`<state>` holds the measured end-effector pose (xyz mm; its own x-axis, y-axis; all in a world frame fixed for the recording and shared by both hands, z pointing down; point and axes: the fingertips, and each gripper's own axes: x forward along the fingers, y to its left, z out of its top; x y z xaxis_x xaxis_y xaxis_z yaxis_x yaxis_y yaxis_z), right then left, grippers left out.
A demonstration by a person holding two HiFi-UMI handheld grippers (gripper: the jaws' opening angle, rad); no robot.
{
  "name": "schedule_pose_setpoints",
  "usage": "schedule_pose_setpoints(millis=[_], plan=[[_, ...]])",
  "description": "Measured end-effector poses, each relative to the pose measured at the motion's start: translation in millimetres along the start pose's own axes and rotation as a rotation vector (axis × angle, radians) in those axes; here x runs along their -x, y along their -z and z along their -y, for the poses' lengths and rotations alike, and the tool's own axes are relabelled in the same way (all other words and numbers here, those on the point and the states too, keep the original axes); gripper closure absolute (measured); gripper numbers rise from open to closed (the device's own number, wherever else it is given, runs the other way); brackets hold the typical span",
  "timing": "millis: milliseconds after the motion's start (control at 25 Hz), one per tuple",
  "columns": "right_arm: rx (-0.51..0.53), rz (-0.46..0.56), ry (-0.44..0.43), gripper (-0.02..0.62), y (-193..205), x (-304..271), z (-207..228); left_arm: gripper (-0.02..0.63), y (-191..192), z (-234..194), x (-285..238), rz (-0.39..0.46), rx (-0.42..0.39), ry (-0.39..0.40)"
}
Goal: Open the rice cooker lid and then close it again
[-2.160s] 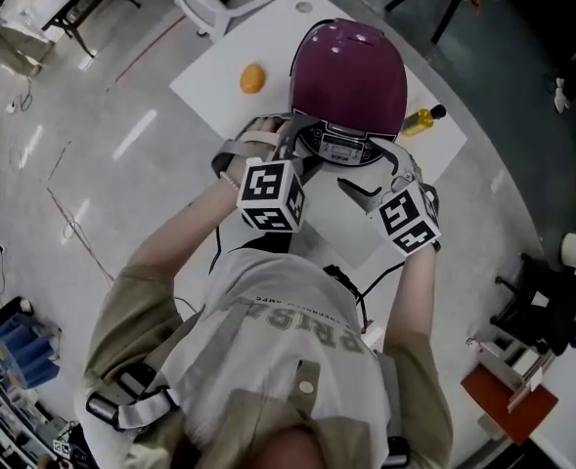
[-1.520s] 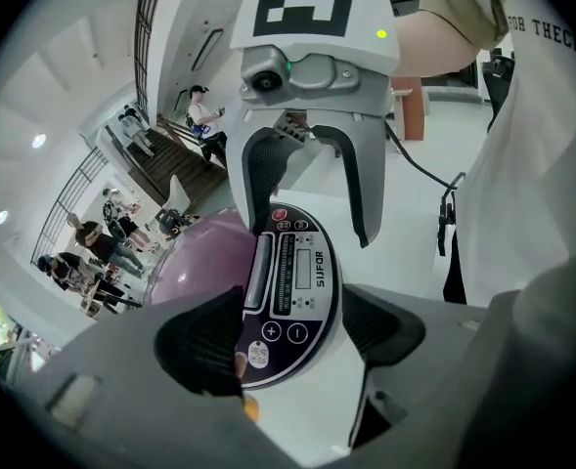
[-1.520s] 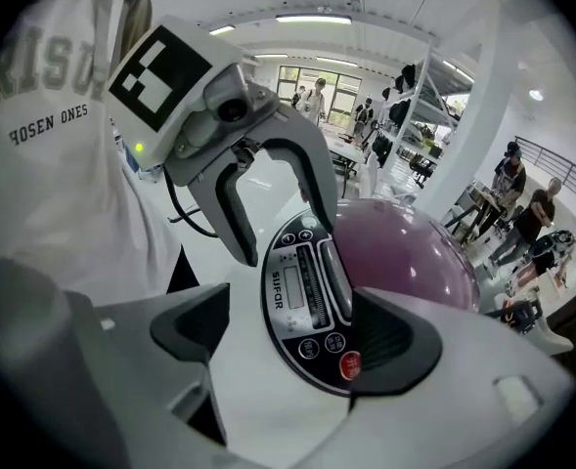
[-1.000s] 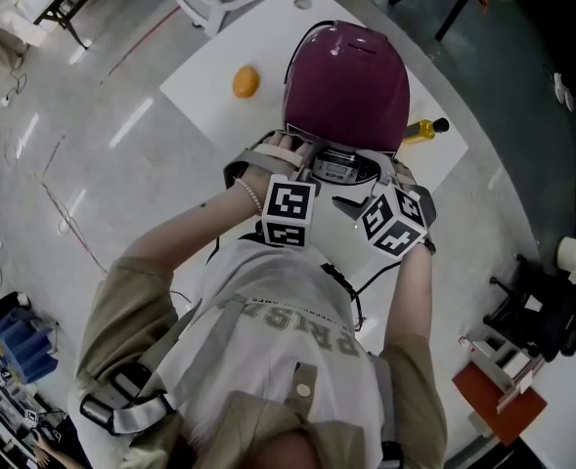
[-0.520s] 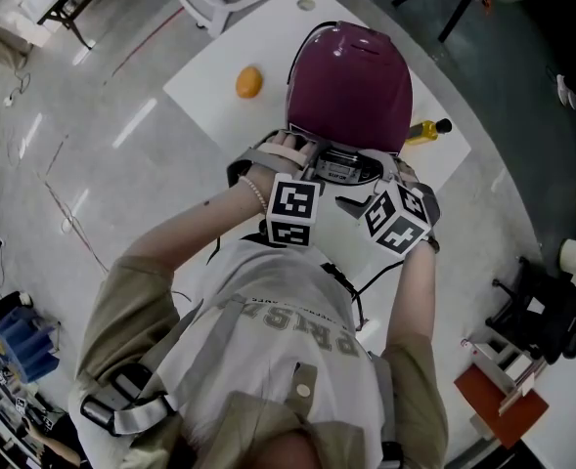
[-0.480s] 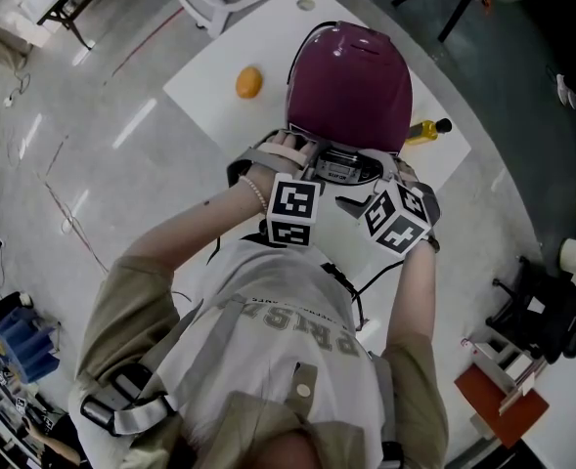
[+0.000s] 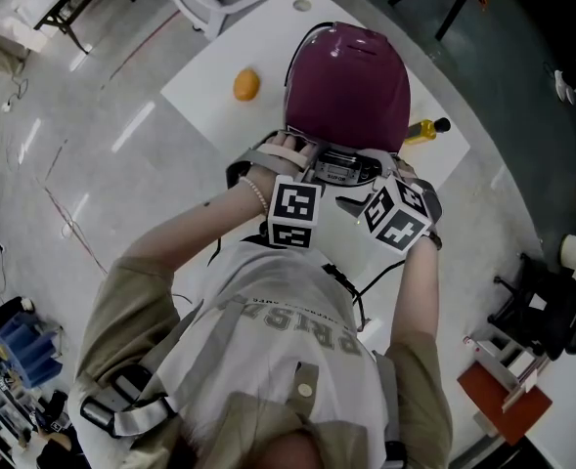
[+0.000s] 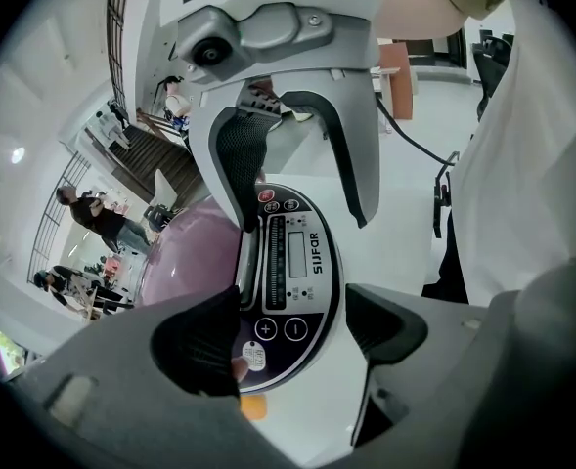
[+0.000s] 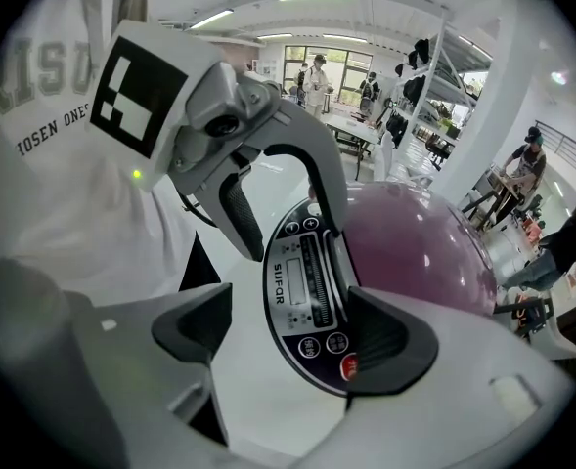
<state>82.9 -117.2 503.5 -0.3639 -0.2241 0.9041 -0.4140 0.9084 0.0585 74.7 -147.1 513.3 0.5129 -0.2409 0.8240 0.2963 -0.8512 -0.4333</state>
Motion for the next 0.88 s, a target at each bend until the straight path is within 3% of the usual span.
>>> schedule_pose_setpoints(millis=[200,400,680,880], plan=[[-0.016,-0.032,-0.009,0.242,-0.5,1.4,1.1,0.255,-0.4,0.5,0.2,-0.010,-0.017,-0.012],[-0.047,-0.033,-0.007,0.304,-0.8,4.6,7.7,0.255,-2.3,1.0,0.2,-0.009,-0.017,-0.021],[-0.017,-0.090,-0.010,0.304,2.3,1.5,8.5,0.261,-2.0,-1.0,-2.9,-0.016,-0.010,-0.023],[-0.023,-0.061,0.000,0.299,-0.6,1.3,10.1,0.253,0.8,-2.3,-2.8,-0.013,-0.002,-0.026]])
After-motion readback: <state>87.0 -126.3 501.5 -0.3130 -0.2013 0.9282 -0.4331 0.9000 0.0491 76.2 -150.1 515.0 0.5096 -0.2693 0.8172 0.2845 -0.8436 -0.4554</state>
